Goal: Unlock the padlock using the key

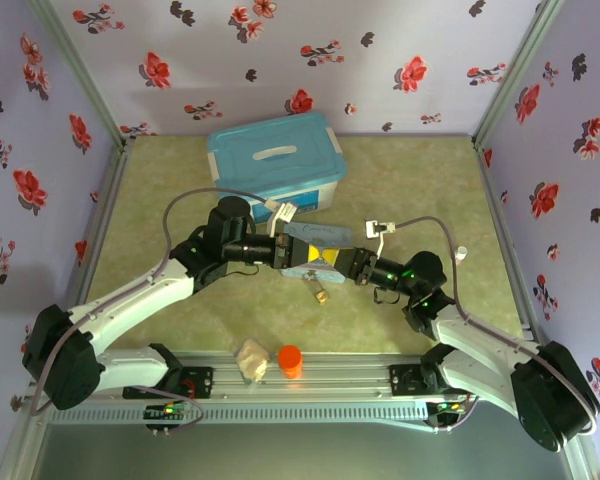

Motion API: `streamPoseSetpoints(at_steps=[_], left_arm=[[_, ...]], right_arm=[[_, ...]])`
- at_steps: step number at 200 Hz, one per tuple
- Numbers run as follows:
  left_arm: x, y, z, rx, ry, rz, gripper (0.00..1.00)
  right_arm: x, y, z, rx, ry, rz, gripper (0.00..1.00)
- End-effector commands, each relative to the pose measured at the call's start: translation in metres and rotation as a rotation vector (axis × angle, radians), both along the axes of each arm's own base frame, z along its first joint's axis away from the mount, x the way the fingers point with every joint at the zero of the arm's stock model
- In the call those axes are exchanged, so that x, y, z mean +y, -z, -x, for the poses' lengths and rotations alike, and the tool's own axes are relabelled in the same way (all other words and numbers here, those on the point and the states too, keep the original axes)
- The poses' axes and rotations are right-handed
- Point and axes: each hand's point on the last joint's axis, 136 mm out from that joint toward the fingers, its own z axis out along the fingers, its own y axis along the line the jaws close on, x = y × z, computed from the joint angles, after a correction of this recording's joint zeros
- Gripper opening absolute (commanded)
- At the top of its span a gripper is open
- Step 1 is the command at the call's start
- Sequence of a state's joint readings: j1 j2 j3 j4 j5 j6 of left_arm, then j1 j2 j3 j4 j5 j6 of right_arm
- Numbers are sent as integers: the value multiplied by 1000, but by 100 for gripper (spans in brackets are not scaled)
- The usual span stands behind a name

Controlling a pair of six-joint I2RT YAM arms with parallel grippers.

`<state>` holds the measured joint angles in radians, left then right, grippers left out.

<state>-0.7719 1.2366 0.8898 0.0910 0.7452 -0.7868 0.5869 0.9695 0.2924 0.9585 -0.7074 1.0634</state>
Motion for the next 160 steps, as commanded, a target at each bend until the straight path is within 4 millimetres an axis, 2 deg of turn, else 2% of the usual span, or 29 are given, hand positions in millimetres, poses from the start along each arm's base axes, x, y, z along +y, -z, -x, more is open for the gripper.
streamPoseSetpoints(at_steps=[1, 64, 103, 145, 160], left_arm=[[1, -11, -1, -23, 4, 30, 0], [1, -10, -1, -18, 4, 29, 0], [0, -9, -2, -16, 4, 29, 0], [0, -10, -2, -14, 2, 31, 0], [1, -9, -1, -13, 2, 29, 0]], right_arm=[[1, -4, 7, -19, -31, -19, 16], [1, -1, 6, -17, -28, -16, 5], [3, -4, 8, -17, -49, -26, 11], [3, -1, 7, -11, -42, -24, 10], [3, -2, 8, -14, -46, -24, 14]])
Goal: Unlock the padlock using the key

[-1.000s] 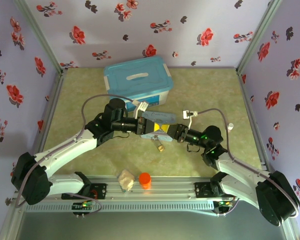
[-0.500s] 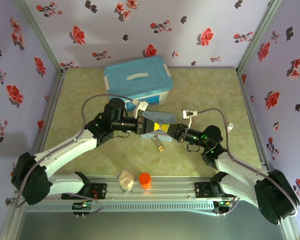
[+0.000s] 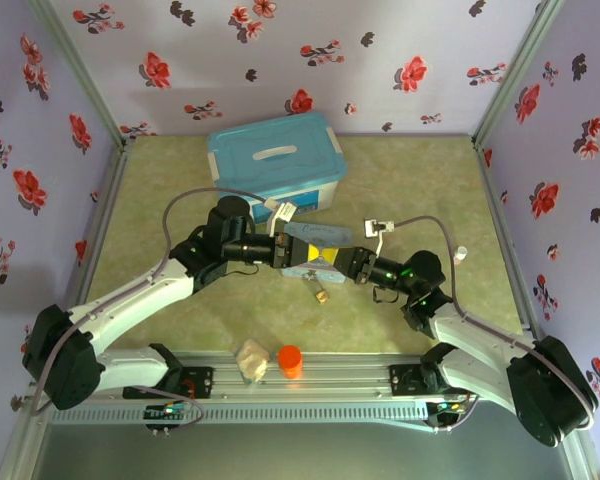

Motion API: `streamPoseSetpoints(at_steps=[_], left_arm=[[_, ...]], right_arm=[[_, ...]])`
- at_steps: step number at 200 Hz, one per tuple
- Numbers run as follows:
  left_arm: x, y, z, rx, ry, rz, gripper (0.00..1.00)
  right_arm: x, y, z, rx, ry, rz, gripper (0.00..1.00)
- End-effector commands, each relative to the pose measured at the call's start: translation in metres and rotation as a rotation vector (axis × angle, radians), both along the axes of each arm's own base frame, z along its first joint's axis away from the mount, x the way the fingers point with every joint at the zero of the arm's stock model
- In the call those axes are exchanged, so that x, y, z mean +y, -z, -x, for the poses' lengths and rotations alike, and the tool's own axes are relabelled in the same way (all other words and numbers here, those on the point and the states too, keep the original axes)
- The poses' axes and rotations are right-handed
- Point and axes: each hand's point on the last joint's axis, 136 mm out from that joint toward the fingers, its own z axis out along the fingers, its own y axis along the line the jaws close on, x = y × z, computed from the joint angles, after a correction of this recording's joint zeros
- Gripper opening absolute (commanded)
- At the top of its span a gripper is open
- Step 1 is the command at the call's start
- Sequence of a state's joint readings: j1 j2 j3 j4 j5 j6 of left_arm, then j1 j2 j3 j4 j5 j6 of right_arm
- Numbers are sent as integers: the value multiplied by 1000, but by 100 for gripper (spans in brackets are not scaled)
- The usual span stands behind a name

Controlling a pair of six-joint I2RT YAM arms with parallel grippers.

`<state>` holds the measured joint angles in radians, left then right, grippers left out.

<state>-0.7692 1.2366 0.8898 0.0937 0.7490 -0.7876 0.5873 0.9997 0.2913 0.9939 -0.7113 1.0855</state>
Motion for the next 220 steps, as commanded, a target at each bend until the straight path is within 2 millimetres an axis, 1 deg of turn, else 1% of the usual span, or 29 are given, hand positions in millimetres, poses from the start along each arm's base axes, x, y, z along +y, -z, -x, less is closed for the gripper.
streamPoseSetpoints(at_steps=[1, 27, 70, 98, 115, 140, 144, 153, 154, 157, 160, 165, 176, 189, 208, 220], left_arm=[[0, -8, -1, -12, 2, 26, 0], [0, -9, -1, -15, 1, 28, 0], [0, -10, -1, -16, 1, 31, 0], [0, -10, -1, -13, 2, 31, 0], [0, -9, -1, -10, 0, 29, 0], [1, -10, -5, -12, -22, 30, 0], [2, -10, -7, -12, -33, 30, 5], [5, -10, -14, -13, -76, 27, 34], [6, -10, -15, -15, -82, 27, 36], [8, -11, -17, -18, -98, 28, 46], [10, -11, -20, -25, -124, 26, 52], [14, -11, -25, -38, -162, 24, 58], [23, -10, -34, -72, -243, 1, 63], [35, -3, -40, -106, -315, -73, 64], [59, 23, -52, -110, -469, -217, 64], [63, 41, -49, -126, -507, -293, 61]], right_arm=[[1, -4, 10, -32, -38, -17, 14], [1, -3, 10, -30, -36, -17, 19], [1, -2, 10, -27, -34, -13, 9], [1, -2, 10, -29, -31, -12, 5], [1, -3, 10, -31, -36, -14, 0], [1, -3, 12, -30, -41, -14, 0], [1, -2, 11, -28, -35, -10, 0], [0, 3, 8, -17, -13, 9, 0], [0, 4, 7, -16, -9, 11, 0], [-1, 7, 6, -12, 0, 25, 0], [-1, 9, 4, -7, 13, 36, 0], [-3, 15, 0, 4, 38, 61, 0], [-7, 26, -7, 25, 94, 114, 0], [-14, 37, -15, 46, 160, 167, 0], [-22, 46, -23, 75, 224, 218, 0], [-27, 55, -29, 102, 273, 260, 0]])
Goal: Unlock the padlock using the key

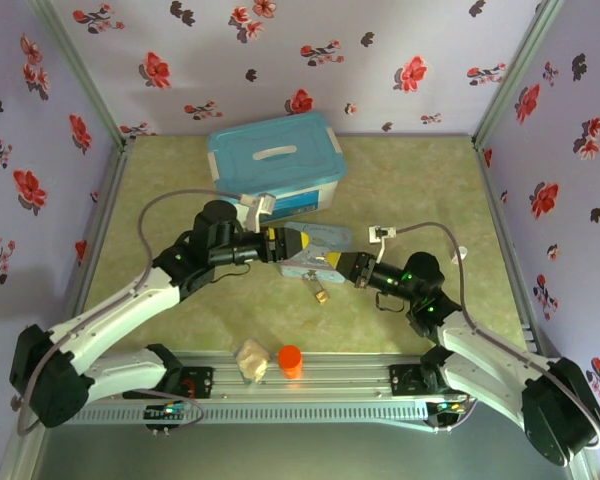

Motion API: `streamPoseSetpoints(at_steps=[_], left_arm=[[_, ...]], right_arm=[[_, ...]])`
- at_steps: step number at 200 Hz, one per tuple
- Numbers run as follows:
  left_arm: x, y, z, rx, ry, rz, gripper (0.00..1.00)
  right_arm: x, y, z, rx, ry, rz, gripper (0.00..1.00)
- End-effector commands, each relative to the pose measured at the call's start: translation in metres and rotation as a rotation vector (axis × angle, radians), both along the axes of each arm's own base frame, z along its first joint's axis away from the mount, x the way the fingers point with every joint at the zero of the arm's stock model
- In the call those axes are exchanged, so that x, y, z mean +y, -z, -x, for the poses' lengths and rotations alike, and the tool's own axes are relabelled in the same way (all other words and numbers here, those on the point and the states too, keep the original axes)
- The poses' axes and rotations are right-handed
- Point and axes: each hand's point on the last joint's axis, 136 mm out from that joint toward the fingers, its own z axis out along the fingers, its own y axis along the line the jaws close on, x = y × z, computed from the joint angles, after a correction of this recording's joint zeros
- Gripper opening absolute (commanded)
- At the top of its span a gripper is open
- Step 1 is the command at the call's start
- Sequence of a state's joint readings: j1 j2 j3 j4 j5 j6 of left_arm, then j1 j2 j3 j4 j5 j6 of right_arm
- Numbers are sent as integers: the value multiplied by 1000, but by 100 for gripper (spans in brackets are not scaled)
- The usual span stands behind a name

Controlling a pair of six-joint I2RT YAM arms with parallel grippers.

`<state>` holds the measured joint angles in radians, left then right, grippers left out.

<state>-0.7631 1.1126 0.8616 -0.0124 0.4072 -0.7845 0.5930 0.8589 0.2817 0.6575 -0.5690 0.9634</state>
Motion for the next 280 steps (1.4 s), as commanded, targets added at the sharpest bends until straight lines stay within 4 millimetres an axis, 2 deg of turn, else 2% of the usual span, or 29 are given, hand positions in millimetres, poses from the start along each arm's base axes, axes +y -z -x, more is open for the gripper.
streamPoseSetpoints(at_steps=[1, 33, 64, 94, 117, 133, 172, 199, 241, 268, 280], left_arm=[[27, 40, -12, -29, -188, -206, 61], [2, 93, 13, -18, -141, -385, 59], [-9, 130, 22, -24, -180, -440, 59], [-19, 164, 24, -12, -204, -522, 62], [-31, 186, 24, 1, -226, -511, 63], [-37, 194, 19, 8, -252, -485, 64], [-35, 211, 8, 46, -367, -456, 62], [-45, 228, 14, 99, -374, -429, 60], [-58, 248, 22, 114, -365, -497, 57], [-59, 267, 20, 130, -382, -523, 53], [-60, 272, 18, 132, -386, -528, 47]], right_arm=[[-14, 22, -19, 42, 134, 122, 0], [-36, 48, -35, 119, 297, 229, 0], [-59, 64, -39, 166, 416, 300, 0], [-63, 71, -35, 181, 420, 328, 0], [-67, 77, -31, 195, 427, 342, 0], [-70, 78, -28, 198, 432, 341, 0], [-77, 84, -22, 209, 449, 339, 0], [-78, 91, -21, 222, 450, 334, 0], [-79, 97, -20, 231, 455, 319, 0], [-77, 98, -19, 233, 445, 317, 0], [-78, 100, -18, 239, 443, 320, 0]])
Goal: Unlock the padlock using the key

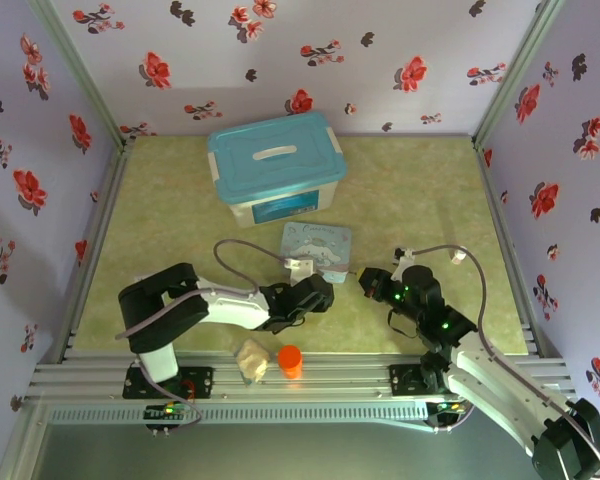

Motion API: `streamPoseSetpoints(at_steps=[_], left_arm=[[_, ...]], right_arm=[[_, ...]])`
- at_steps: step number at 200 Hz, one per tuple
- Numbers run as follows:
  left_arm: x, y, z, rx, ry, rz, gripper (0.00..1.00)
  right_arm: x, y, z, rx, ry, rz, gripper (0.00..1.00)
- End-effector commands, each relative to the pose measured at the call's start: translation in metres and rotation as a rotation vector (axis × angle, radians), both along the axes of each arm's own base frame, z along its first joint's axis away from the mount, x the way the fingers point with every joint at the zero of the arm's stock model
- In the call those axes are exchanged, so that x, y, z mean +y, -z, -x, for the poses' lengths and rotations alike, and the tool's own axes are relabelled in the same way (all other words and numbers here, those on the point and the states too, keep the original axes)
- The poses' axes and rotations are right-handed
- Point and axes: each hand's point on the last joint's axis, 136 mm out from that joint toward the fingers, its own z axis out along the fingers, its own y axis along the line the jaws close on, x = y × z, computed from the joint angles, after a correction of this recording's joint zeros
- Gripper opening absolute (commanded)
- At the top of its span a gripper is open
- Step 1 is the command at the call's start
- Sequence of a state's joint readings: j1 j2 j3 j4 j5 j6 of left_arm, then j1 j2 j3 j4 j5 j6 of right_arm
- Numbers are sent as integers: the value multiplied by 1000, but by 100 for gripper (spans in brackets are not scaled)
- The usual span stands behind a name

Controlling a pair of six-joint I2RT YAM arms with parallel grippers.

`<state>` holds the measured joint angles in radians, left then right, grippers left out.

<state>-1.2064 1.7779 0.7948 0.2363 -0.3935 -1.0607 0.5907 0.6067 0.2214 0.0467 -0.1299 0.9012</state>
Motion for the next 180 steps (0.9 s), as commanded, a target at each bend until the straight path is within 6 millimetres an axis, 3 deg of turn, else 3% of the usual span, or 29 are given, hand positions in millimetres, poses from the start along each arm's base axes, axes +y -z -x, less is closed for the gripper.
streamPoseSetpoints(at_steps=[1, 51, 74, 104, 139, 155, 180], left_arm=[[-2, 32, 5, 61, -6, -30, 46], [-12, 28, 8, 62, 31, -26, 22], [-12, 22, 8, 60, 31, -12, 18], [-17, 2, 6, 75, 18, 86, 10], [-16, -24, -9, 116, -88, 307, 2], [-17, -38, -17, 116, -130, 393, 0], [-26, -54, -25, 115, -171, 473, 0]], right_arm=[[-3, -2, -2, -10, 23, -20, 0], [-11, 17, 4, 35, 64, -32, 0], [-10, 25, 7, 57, 62, -61, 0], [-4, 28, 11, 96, 53, -140, 0], [-4, 48, 19, 240, 141, -301, 0], [-4, 54, 23, 244, 170, -269, 0], [-5, 45, 22, 195, 216, -284, 0]])
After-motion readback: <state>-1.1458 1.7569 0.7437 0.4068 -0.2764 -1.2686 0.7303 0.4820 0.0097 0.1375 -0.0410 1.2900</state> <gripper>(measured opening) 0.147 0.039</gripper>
